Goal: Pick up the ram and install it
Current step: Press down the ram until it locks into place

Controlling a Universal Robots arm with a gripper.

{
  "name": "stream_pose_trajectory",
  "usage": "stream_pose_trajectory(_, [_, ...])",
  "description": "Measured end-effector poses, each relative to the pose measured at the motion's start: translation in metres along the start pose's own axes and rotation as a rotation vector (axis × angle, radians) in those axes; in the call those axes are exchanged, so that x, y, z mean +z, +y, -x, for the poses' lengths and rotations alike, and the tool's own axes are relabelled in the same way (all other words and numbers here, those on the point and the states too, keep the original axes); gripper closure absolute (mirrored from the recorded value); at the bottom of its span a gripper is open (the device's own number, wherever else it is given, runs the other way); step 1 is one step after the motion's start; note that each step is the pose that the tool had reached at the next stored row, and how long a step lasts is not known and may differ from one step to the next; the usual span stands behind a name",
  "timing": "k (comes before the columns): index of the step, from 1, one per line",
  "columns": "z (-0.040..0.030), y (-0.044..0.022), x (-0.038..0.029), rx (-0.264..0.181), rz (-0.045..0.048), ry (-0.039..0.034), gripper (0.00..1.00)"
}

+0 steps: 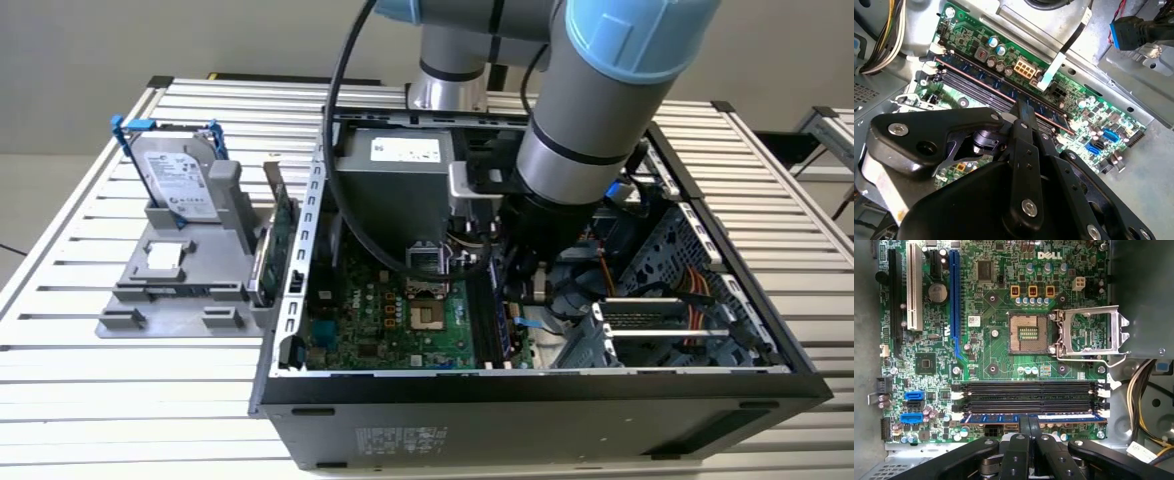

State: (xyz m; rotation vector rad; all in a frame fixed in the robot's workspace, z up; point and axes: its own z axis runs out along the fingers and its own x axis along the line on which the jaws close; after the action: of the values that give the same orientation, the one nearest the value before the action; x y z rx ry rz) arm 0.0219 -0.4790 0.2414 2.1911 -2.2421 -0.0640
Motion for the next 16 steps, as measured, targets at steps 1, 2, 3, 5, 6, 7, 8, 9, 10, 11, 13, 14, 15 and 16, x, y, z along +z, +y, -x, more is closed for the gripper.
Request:
stream_pose_trajectory(1, [0.0000,0.0000,0.0007,0.000,0.0000,-0.0001,1.00])
stream_pose_trajectory(2, [0.0000,0.0000,0.0014,0.000,0.0000,-0.0001,1.00])
stream_pose_trajectory(3, [0.0000,-0.0001,0.0022,0.000,0.0000,0.0000,1.00])
stream_pose_trajectory(5, [-0.0001,-0.0001,0.0037,0.000,0.0000,0.0001,1.00])
stream_pose_trajectory(6, [-0.0001,-0.0002,0.0045,0.000,0.0000,0.0000,1.00])
stream_pose_trajectory(7, [-0.0001,-0.0002,0.0055,0.000,0.0000,-0.0001,1.00])
stream_pose_trajectory(8, [-0.0001,-0.0002,0.0065,0.000,0.0000,-0.0001,1.00])
stream_pose_trajectory(9, [-0.0002,-0.0002,0.0073,0.000,0.0000,0.0000,1.00])
stream_pose_trajectory(10, [-0.0002,-0.0003,0.0081,0.000,0.0000,0.0000,1.00])
stream_pose_trajectory(11, [-0.0002,-0.0003,0.0088,0.000,0.0000,0.0000,1.00])
stream_pose_trajectory(13, [-0.0003,-0.0003,0.0094,0.000,0.0000,0.0003,1.00])
stream_pose_trajectory(14, [-0.0003,-0.0003,0.0096,0.000,0.0001,0.0003,1.00])
stream_pose_trajectory(15, [-0.0002,-0.0003,0.0099,0.000,0.0000,0.0001,1.00])
stream_pose_trajectory(16, [-0.0003,-0.0003,0.0103,0.000,0.0000,0.0000,1.00])
